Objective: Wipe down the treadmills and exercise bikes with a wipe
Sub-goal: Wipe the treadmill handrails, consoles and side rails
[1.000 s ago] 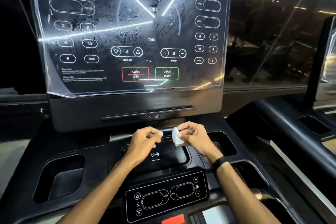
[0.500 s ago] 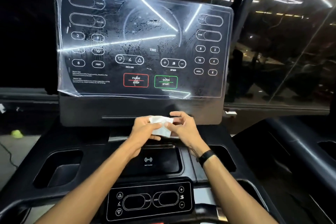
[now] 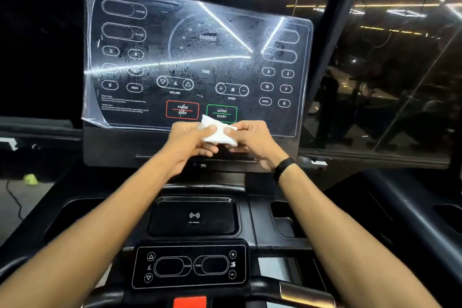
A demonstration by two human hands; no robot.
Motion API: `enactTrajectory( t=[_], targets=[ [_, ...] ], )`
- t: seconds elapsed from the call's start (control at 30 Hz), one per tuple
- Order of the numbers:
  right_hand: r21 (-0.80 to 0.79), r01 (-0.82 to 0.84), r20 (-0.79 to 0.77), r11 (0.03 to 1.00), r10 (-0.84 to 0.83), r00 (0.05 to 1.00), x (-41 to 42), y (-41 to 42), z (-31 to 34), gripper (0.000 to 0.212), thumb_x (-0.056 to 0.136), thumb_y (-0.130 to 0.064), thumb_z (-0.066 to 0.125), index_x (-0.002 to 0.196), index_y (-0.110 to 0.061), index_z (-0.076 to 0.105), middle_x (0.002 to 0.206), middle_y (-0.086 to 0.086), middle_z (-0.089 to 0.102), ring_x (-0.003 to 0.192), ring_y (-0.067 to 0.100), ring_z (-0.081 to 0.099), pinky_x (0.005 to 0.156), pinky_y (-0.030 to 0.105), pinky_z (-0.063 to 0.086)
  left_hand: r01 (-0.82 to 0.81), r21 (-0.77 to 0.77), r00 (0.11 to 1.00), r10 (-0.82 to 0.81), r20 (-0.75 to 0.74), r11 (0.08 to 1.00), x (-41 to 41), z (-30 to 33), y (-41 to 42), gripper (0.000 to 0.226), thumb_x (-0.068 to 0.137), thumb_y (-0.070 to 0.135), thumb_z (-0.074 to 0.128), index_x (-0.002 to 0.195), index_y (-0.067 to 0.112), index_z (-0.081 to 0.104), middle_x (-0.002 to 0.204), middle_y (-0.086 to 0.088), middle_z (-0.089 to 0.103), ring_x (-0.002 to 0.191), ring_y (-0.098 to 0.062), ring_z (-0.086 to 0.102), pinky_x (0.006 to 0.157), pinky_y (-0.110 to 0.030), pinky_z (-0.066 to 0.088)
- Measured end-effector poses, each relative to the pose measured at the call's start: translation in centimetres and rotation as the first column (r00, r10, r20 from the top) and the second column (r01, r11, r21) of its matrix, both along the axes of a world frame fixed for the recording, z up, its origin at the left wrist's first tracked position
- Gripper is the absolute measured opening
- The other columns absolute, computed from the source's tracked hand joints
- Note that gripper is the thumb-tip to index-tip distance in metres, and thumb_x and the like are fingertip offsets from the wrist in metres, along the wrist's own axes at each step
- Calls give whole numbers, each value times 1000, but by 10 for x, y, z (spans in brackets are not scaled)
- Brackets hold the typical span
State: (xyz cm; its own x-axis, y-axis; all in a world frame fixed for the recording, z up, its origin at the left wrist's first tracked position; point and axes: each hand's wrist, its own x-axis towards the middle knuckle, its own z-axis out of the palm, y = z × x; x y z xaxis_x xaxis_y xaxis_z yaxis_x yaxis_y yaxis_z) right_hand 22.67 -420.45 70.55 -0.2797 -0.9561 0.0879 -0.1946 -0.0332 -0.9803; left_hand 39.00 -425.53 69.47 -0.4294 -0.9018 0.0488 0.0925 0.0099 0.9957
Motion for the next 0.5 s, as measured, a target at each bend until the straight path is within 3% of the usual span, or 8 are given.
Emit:
enactTrajectory(
  t=[0.07,0.23,0.33,0.43,0.5],
  targets=[
    [9,76,-86,997,-75,993,4,-6,4,14,88,-8,74,76,-13,68,63,3,64,56,9,59,59,27,56,-37,-36,997,40,72,999,5,10,-9,15,93,6,66,102,-6,68,58,-9,68,43,-12,63,43,-20,50],
    [-24,118,-95,993,-120,988,20,-9,11,18,87,-8,76,71,-15,69,76,10,67,73,20,59,69,36,50,-41,-78,993,49,108,996,27,17,-15,17,91,7,69,102,-6,68,58,-9,68,42,-12,62,41,-19,48],
    [-38,117,-9,992,-117,993,32,-4,12,13,89,-8,73,78,-8,67,73,5,66,63,11,60,61,26,53,-46,-123,987,64,148,991,39,19,-15,15,91,13,70,97,-1,71,75,-16,71,51,-14,65,44,-20,46],
    [-77,95,12,993,-94,996,52,5,8,14,93,-12,69,84,-2,66,65,2,58,49,1,50,48,15,43,-69,-191,989,93,118,979,53,19,-14,9,88,17,74,85,9,74,78,-8,70,63,-13,63,53,-21,48],
    [-92,111,4,990,-111,994,68,15,0,25,95,-16,68,73,-4,64,60,-3,53,48,-1,42,49,13,35,-56,-207,993,76,87,977,64,16,-9,4,86,13,75,82,13,75,80,-5,72,70,-11,63,63,-20,50]
  ],
)
